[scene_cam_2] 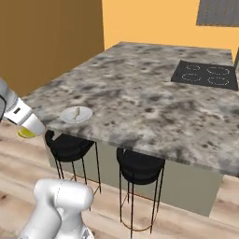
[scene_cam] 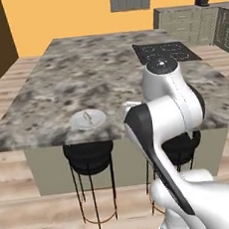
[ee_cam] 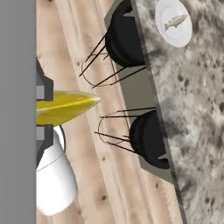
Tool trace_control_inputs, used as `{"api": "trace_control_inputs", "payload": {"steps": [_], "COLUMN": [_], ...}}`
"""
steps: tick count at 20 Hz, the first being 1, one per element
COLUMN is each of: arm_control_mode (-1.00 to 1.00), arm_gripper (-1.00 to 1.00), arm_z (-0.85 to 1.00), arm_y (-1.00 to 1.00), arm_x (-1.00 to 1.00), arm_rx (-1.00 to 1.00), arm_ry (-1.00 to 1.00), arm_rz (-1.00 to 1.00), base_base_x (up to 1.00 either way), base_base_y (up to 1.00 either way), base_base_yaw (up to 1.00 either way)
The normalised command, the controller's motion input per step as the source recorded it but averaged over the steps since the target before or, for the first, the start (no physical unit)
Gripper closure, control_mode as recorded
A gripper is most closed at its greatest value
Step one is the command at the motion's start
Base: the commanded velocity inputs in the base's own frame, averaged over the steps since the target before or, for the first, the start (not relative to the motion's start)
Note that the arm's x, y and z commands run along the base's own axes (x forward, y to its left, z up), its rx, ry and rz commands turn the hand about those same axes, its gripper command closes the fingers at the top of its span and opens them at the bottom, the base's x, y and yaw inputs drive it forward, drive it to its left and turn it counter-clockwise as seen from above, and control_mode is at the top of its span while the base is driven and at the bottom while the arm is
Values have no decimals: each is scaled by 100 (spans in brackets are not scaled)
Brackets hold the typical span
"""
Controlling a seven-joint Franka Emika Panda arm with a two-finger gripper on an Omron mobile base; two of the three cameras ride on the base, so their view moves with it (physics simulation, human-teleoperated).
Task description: Take the lemon wedge from the fridge and place it on the plate with fish on the dining counter.
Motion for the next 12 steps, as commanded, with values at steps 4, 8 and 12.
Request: {"api": "trace_control_inputs", "payload": {"steps": [4,8,12], "arm_control_mode": [100,100,100], "arm_gripper": [100,100,100], "arm_z": [0,0,0], "arm_y": [0,0,0], "arm_x": [0,0,0], "arm_rx": [0,0,0], "arm_ry": [0,0,0], "arm_rz": [0,0,0], "base_base_x": [93,100,75], "base_base_y": [46,63,51], "base_base_yaw": [-17,-17,-9]}}
